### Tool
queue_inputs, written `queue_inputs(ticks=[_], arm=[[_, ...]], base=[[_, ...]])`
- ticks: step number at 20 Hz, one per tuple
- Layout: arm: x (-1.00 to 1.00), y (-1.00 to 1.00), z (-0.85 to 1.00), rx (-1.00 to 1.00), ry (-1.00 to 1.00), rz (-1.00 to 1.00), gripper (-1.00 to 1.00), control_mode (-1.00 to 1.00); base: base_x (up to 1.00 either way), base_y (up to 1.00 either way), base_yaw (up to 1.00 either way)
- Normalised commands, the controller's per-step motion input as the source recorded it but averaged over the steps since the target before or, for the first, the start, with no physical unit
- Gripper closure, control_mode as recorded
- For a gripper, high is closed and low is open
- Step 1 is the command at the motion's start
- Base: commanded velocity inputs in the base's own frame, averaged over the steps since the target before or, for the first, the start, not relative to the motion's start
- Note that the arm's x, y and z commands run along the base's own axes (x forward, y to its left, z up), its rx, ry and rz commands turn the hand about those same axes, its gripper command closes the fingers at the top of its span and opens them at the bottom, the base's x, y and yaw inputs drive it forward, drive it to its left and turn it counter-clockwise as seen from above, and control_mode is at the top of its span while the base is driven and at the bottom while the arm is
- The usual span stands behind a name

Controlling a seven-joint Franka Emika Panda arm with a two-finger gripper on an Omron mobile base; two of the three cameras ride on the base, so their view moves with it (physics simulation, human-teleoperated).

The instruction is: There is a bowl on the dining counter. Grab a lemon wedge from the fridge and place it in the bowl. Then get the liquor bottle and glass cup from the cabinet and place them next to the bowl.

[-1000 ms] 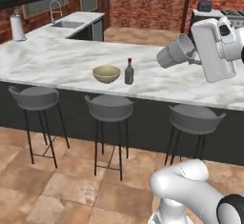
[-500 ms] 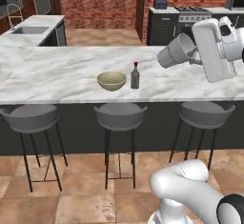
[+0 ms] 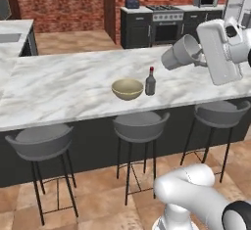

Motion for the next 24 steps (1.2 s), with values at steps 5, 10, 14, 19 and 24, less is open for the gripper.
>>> queue_inputs(ticks=[5,10,14,19,24], arm=[[0.0,0.0,0.0,0.0,0.0,0.0,1.0,1.0],[0.0,0.0,0.0,0.0,0.0,0.0,1.0,1.0],[0.0,0.0,0.0,0.0,0.0,0.0,1.0,1.0],[0.0,0.0,0.0,0.0,0.0,0.0,1.0,1.0],[0.0,0.0,0.0,0.0,0.0,0.0,1.0,1.0]], base=[[0.67,0.5,-0.3],[0.58,0.59,-0.18],[0.52,0.56,-0.13],[0.66,0.39,-0.09],[0.72,0.09,0.0]])
